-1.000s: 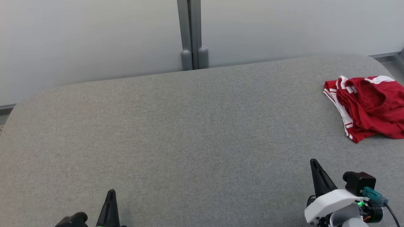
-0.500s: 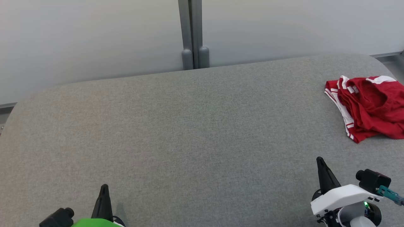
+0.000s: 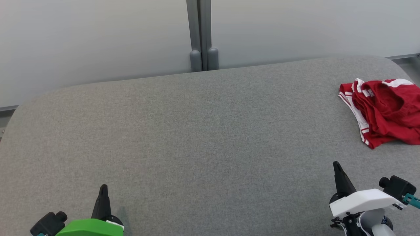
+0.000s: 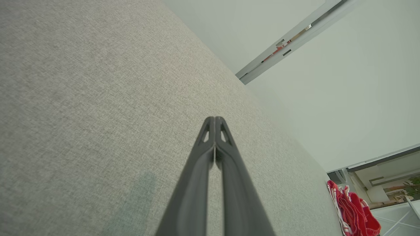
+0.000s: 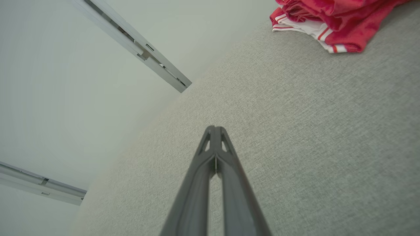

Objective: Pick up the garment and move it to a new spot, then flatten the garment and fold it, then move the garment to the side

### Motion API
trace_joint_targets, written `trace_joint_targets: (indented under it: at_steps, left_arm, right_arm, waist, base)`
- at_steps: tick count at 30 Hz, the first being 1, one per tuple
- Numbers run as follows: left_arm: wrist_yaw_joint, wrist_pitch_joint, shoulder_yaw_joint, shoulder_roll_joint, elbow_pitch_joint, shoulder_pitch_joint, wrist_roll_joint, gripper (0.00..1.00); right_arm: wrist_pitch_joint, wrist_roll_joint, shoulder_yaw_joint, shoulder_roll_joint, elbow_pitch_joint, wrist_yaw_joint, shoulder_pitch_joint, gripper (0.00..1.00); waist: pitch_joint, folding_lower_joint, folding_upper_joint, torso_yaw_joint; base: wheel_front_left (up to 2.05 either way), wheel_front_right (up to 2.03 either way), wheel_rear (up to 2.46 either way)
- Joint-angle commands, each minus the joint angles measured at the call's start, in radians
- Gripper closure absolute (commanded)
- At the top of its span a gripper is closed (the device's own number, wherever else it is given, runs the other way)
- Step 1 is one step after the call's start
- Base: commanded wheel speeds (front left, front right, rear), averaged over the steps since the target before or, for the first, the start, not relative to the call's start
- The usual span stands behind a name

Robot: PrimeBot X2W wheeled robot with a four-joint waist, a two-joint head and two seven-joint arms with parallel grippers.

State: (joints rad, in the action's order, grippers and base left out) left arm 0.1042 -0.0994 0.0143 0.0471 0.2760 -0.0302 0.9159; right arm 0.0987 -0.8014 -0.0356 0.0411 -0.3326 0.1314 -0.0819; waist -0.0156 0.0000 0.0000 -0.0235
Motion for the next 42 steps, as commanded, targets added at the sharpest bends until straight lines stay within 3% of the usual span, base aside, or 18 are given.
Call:
trace_joint_targets:
  at_steps: [1,42]
  left_arm:
    - [0.004,0.007,-0.009,0.006,-0.013,0.028,0.028,1.0]
    - [0.019,0.123,-0.076,0.007,-0.025,0.096,0.406,1.0]
  right_arm:
    - [-0.007,-0.034,-0.006,0.006,0.018,0.0,-0.023,1.0]
    - [-0.125,-0.473,-0.048,0.009,0.061,-0.001,-0.029,1.0]
  waist:
    - [0.0,0.0,0.0,0.0]
    - [0.009,0.0,0.0,0.011]
  base:
    - [0.0,0.0,0.0]
    - [0.0,0.0,0.0]
